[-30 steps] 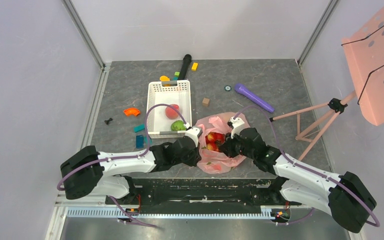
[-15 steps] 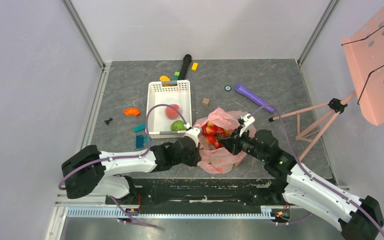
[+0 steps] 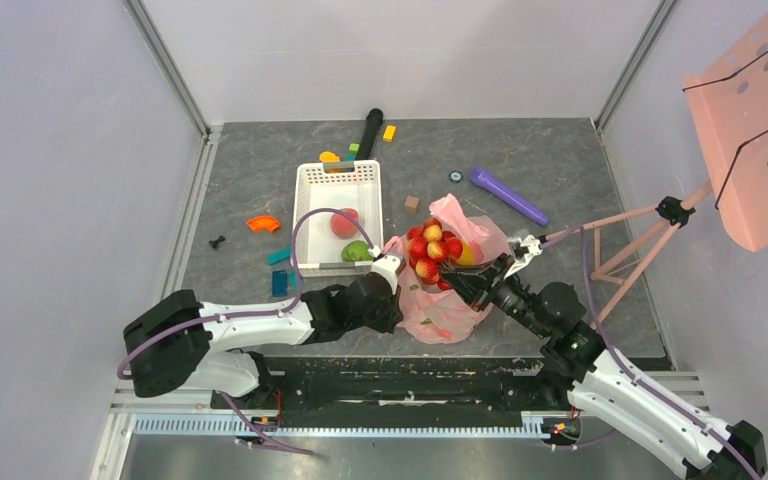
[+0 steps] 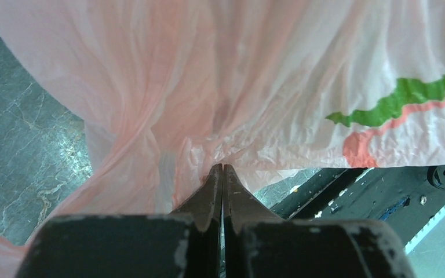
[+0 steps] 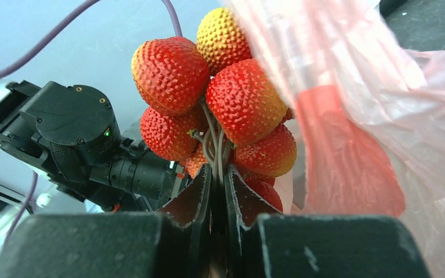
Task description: Take the fake fruits out of the plastic bag
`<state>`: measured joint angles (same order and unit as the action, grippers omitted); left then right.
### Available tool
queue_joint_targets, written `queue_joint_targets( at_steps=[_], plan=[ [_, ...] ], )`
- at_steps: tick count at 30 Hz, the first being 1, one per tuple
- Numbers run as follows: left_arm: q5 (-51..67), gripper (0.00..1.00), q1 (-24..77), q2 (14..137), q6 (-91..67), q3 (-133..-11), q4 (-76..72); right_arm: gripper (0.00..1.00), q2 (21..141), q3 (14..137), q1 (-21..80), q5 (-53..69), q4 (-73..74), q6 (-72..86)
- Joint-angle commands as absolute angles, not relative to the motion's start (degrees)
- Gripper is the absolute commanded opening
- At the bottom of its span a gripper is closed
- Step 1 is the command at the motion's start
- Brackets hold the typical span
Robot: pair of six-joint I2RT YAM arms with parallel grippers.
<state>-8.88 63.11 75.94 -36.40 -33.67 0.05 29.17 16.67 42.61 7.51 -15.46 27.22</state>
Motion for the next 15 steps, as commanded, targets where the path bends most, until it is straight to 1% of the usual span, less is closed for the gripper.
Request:
queue_joint_targets(
  at_steps=[1,5,9,13,15],
  plan=[
    [-9.2,0.02,63.2,75.4,-38.5,-33.5,-2.1,0.07,27.8,13.4,42.6,4.5,-28.4,33.6],
    [-9.6,0.02,63.3,73.4,-38.2,-32.4,-2.4,0.07,27.0,12.3,42.6,2.3,-30.6,35.1],
    [-9.4,0.02,63.3,72.3,-37.9,-31.8,-3.1,0.10,27.9,10.4,42.6,0.4,-39.2,35.6],
    [-9.1,0.02,63.2,71.4,-37.6,-31.7,-3.5,0.11,33.4,9.8,42.6,-1.6,-51.0,34.4],
    [-9.0,0.02,63.2,71.0,-37.4,-31.6,-3.5,0.10,37.9,12.3,42.6,-1.1,-52.7,32.0]
  ],
)
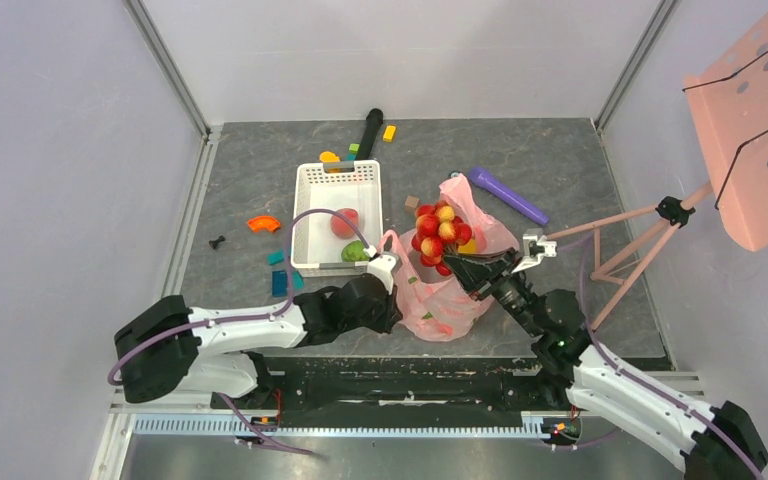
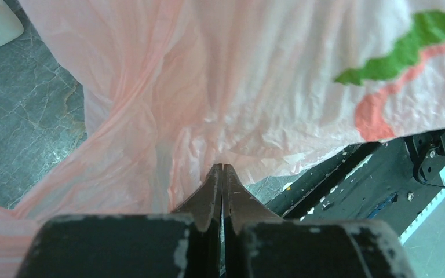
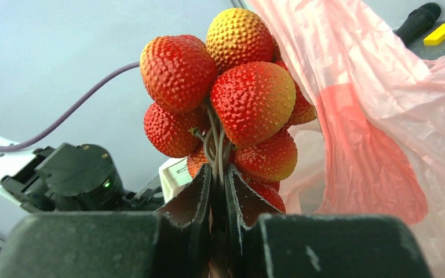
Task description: Take the fake fruits out of the plastic bag
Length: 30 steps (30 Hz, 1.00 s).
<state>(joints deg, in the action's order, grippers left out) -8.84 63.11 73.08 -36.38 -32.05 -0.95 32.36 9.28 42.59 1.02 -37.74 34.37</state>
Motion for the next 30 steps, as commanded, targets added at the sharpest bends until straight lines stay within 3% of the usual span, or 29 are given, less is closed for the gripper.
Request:
queue_joint_targets(
  at_steps=[1,9,11,13,14,15,16,17,22,30],
  plan=[
    [-9.0,0.02,63.2,70.9,-37.3,-31.6,-3.5,0.09,40.4,14.2,42.6,-0.6,-52.8,30.7],
    [-9.7,0.02,63.2,68.4,-37.0,-31.0,-2.7,0.10,59.6,28.0,42.7,6.6,-55.2,24.5],
    [-10.5,0.08,63.3,66.6,-37.0,-30.3,-2.3,0.10,62.5,29.7,42.8,6.0,-55.8,24.0],
    [-12.2,0.34,63.2,64.4,-37.2,-29.3,-2.3,0.09,64.7,30.9,42.8,5.5,-56.2,24.4],
    [-13.1,0.55,63.2,62.7,-37.3,-28.8,-2.2,0.08,65.5,31.2,42.8,5.4,-56.5,25.1],
    [-14.5,0.67,63.2,61.1,-37.5,-28.1,-2.2,0.07,65.9,31.2,42.9,5.1,-56.8,25.9],
    [-15.7,0.86,63.2,58.9,-37.5,-27.4,-2.5,0.06,65.9,30.8,43.0,4.5,-57.2,26.8],
    [-16.4,0.96,63.3,57.1,-37.0,-26.5,-3.5,0.06,65.6,30.0,43.1,3.4,-57.6,27.6],
    [-19.6,1.00,63.2,51.2,-32.8,-23.1,-8.5,0.06,61.9,25.9,43.5,-1.6,-58.1,30.0],
    [-22.1,1.00,63.2,57.6,-27.1,-24.9,-12.1,0.05,58.8,28.2,43.5,-0.2,-50.4,36.8]
  ],
)
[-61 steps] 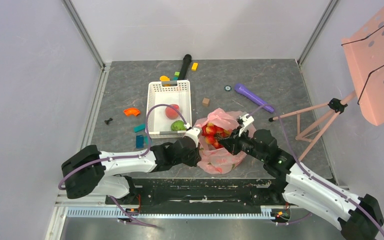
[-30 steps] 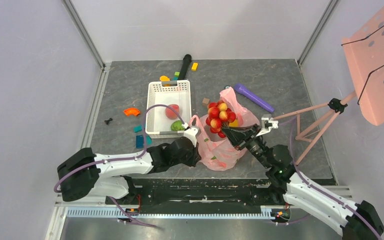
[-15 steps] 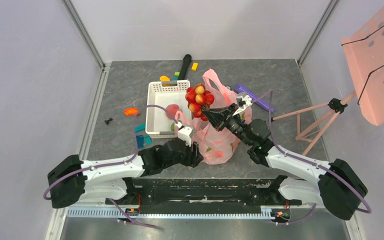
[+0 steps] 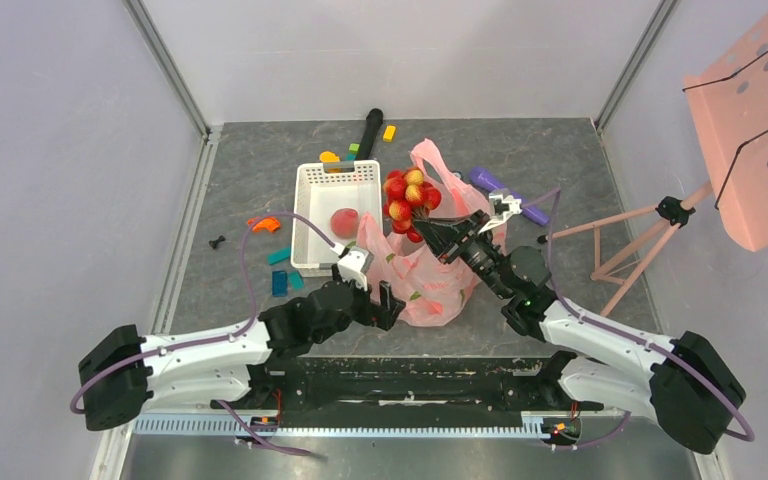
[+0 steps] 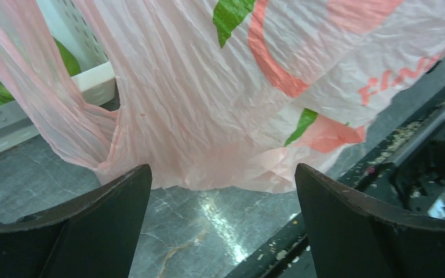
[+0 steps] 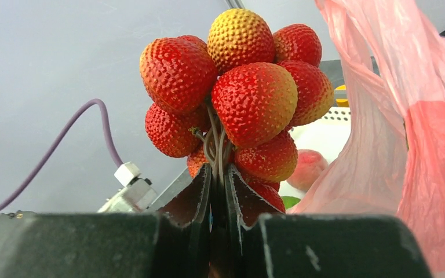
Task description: Take the fake fruits out of the plastic bag
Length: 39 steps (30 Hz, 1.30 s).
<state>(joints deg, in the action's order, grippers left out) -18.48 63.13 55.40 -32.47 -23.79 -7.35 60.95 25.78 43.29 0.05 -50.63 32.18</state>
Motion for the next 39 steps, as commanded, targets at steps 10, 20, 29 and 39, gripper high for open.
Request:
queue_joint_targets(
  at_steps=[10,20,29,39],
  plan=[
    [-24.4,0.99,63.3,65.3,-24.3,-30.2,-16.1,0.03,55.6,26.7,44.0,5.8,-46.4,46.9],
    [-19.2,0.02,63.3,76.1,-24.5,-35.8,-21.5,0.04,52.2,26.0,44.3,5.3,-45.8,51.0],
    [-11.6,0.02,72.3,75.2,-24.6,-32.5,-18.2,0.14,51.3,35.0,44.2,-1.9,-35.9,38.9],
    [-17.6,0.02,82.6,77.2,-32.5,-26.2,-20.5,0.12,60.6,47.2,43.9,-5.3,-29.6,26.1]
  ],
)
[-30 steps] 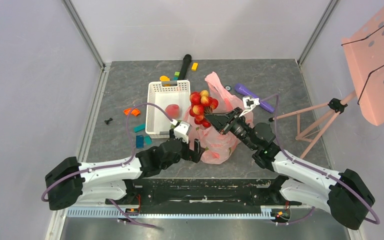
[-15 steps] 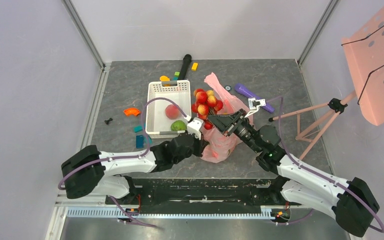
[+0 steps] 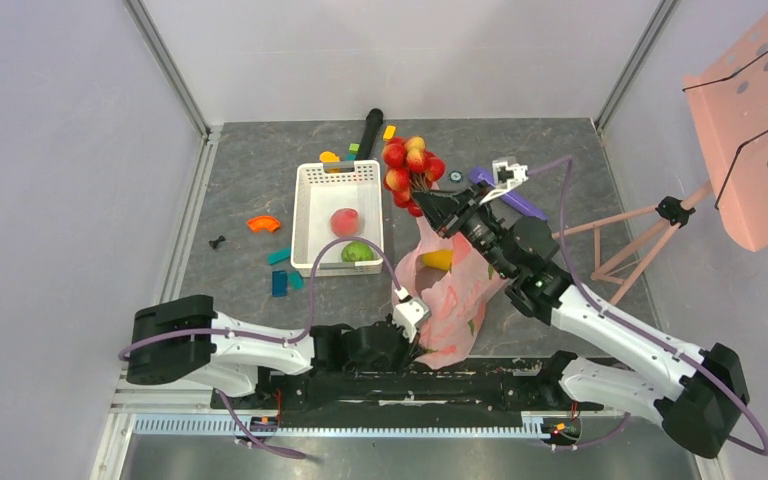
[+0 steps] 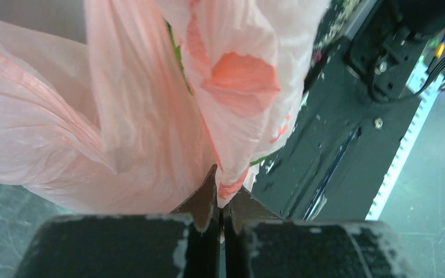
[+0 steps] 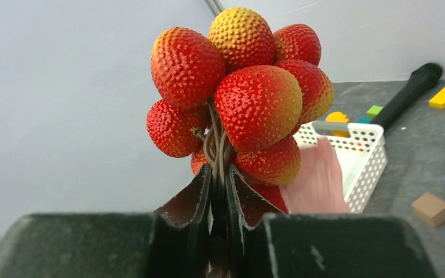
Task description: Take the fake fruits out of the plastic bag
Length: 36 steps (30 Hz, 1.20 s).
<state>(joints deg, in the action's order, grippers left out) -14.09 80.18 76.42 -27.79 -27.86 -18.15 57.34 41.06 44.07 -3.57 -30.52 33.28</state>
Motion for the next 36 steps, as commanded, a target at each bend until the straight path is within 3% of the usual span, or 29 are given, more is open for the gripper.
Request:
queue_joint_targets(
  at_steps=[1,25,30,33,36],
  plan=[
    [-18.1,0.02,83.1,77.1,-32.8,-25.9,-20.5,0.10,61.8,49.2,43.9,-4.1,-28.7,24.6],
    [-23.3,0.02,85.3,70.7,-35.7,-20.0,-15.9,0.02,112.6,94.8,43.8,15.6,-1.5,11.3],
    [-24.3,0.02,85.3,69.5,-36.2,-19.3,-14.9,0.03,119.3,97.6,43.8,15.3,-0.1,11.3],
    [-25.3,0.02,85.3,69.0,-36.6,-19.3,-13.7,0.09,120.5,97.1,43.8,13.1,-0.1,10.8],
    [-26.0,0.02,85.3,68.8,-36.8,-19.3,-13.1,0.27,121.3,97.6,43.7,12.6,2.8,9.9]
  ],
)
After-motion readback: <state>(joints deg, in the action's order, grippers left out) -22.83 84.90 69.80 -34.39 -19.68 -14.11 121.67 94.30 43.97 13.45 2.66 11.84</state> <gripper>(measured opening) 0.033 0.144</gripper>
